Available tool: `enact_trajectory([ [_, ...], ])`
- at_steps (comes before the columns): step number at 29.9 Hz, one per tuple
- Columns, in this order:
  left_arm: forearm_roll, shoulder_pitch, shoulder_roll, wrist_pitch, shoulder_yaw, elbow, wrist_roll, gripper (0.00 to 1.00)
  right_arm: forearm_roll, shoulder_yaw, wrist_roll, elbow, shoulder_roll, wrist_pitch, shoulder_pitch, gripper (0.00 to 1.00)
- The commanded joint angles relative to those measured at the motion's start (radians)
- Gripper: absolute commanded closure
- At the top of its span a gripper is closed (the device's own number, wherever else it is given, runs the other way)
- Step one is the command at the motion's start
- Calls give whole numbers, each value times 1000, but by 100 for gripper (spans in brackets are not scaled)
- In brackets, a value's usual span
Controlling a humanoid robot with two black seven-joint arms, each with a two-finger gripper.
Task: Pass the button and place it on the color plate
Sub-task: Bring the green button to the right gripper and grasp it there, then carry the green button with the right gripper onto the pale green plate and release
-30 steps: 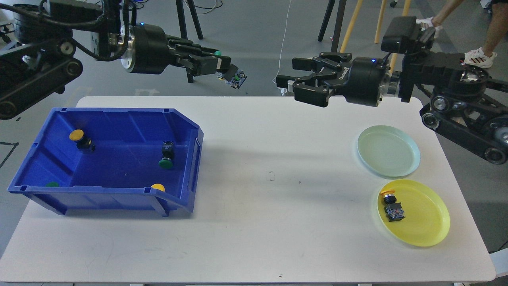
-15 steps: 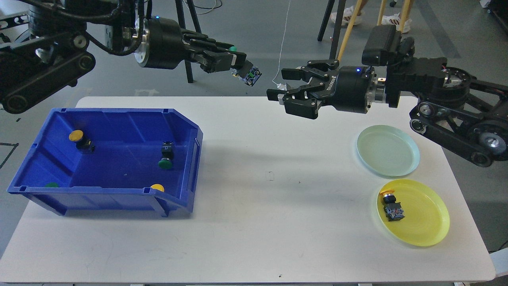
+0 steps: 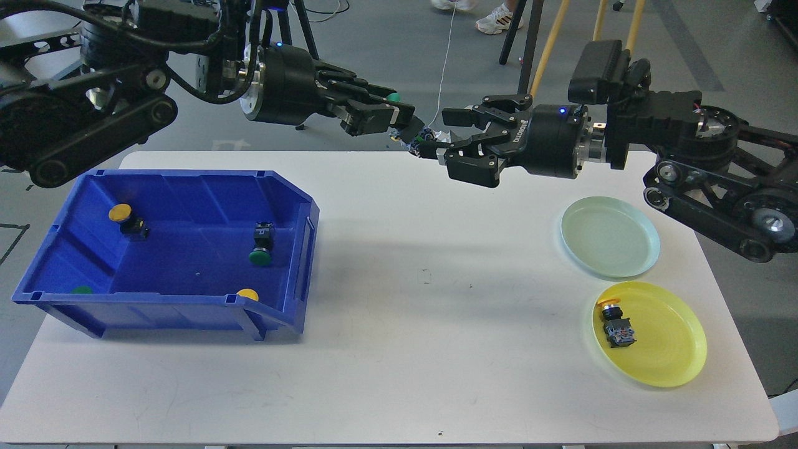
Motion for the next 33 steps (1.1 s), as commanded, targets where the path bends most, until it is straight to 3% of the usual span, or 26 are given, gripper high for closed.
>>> enact_trajectory([
  [1, -2, -19, -20, 0, 1, -1, 0, 58, 0, 0, 0, 1, 3, 0, 3, 29],
  [7, -2, -37, -56, 0, 2, 0, 0, 58, 0, 0, 0, 1, 15, 8, 11, 34],
  [12, -2, -44, -71, 0, 4, 3, 2, 58, 0, -12, 0, 1, 18, 21, 20, 67],
  [16, -2, -42, -70, 0, 4, 6, 0, 58, 0, -14, 0, 0, 18, 66, 35, 87],
  [19, -2, -41, -70, 0, 5, 11, 0, 57, 2, -14, 0, -2, 18, 86, 38, 96],
  [22, -2, -38, -70, 0, 5, 13, 0, 57, 5, -12, 0, -11, 20, 95, 40, 100],
  [33, 0, -37, -68, 0, 5, 14, 0, 56, 6, -14, 0, -17, 11, 98, 48, 100],
])
